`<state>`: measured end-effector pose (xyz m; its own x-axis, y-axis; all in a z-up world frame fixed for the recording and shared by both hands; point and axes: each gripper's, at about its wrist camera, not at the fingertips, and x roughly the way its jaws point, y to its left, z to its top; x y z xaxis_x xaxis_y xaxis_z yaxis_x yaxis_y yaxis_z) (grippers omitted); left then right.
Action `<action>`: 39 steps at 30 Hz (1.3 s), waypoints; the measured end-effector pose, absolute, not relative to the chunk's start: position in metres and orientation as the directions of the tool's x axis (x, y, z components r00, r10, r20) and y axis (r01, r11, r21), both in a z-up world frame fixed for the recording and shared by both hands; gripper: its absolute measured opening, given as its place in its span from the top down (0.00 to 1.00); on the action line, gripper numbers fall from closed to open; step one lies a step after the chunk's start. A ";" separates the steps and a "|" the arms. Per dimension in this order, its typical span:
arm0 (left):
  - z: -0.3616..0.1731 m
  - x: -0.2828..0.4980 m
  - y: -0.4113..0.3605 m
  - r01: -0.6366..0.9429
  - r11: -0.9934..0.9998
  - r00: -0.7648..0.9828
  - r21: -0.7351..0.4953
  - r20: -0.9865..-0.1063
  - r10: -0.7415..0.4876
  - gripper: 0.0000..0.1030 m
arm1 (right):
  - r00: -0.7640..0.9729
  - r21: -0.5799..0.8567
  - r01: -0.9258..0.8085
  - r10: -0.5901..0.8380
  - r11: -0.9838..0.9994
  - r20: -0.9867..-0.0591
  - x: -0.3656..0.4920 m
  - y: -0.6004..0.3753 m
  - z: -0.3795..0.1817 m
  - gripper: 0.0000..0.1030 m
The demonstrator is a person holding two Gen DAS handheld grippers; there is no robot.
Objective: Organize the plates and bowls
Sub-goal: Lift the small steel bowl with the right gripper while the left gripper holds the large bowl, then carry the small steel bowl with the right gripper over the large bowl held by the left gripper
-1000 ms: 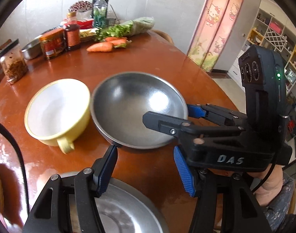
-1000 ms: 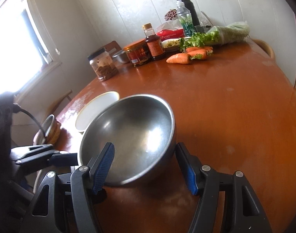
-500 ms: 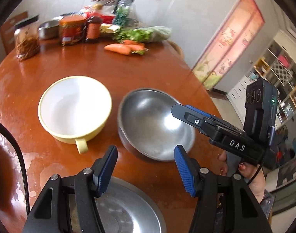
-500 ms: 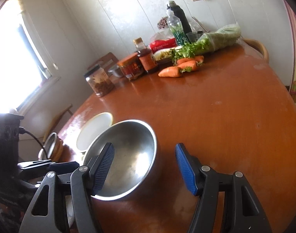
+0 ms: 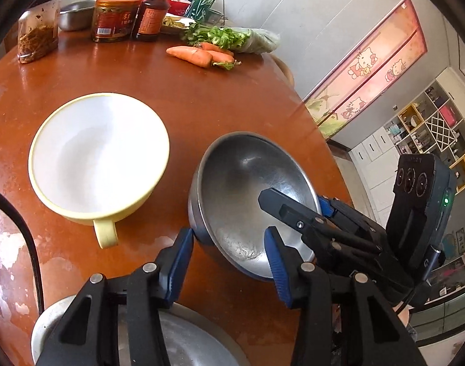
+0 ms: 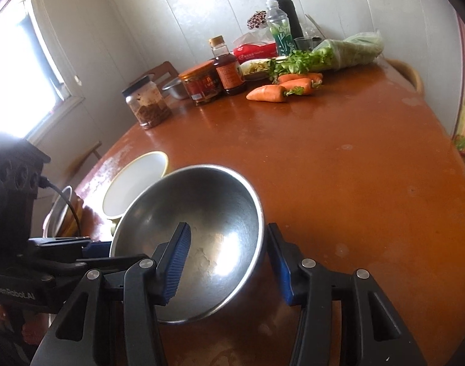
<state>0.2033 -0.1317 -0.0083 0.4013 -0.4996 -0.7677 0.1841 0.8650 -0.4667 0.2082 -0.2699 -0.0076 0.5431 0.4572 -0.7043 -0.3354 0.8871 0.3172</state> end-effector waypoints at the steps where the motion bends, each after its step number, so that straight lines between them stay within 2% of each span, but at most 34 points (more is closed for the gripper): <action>1: -0.007 0.202 -0.131 0.182 0.865 0.406 -0.467 -0.766 -0.499 0.53 | 0.542 0.316 -0.334 0.455 0.888 -0.707 0.208 -0.269 -0.007 0.49; 13: 0.014 0.191 -0.111 0.184 0.861 0.459 -0.473 -0.734 -0.501 0.53 | 0.565 0.306 -0.361 0.467 0.881 -0.680 0.201 -0.251 0.018 0.48; 25: -0.004 0.202 -0.102 0.147 0.853 0.429 -0.500 -0.745 -0.511 0.53 | 0.521 0.392 -0.338 0.517 0.856 -0.679 0.221 -0.250 -0.007 0.48; 30: -0.011 0.202 -0.106 0.141 0.878 0.419 -0.457 -0.776 -0.471 0.53 | 0.529 0.437 -0.296 0.527 0.849 -0.666 0.212 -0.262 -0.020 0.48; 34: -0.014 0.205 -0.108 0.143 0.875 0.415 -0.462 -0.775 -0.477 0.53 | 0.571 0.424 -0.263 0.494 0.867 -0.655 0.194 -0.270 -0.018 0.47; 37: -0.015 0.205 -0.110 0.145 0.878 0.412 -0.456 -0.779 -0.473 0.53 | 0.577 0.394 -0.305 0.497 0.867 -0.648 0.185 -0.260 -0.008 0.49; 39: -0.015 0.205 -0.109 0.140 0.878 0.414 -0.458 -0.778 -0.472 0.53 | 0.584 0.323 -0.312 0.448 0.894 -0.677 0.182 -0.249 -0.003 0.50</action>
<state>0.2047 -0.1087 -0.0149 0.4145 -0.4717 -0.7782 0.1399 0.8780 -0.4577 0.1824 -0.2493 -0.0035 0.5842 0.4482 -0.6766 -0.3118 0.8937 0.3227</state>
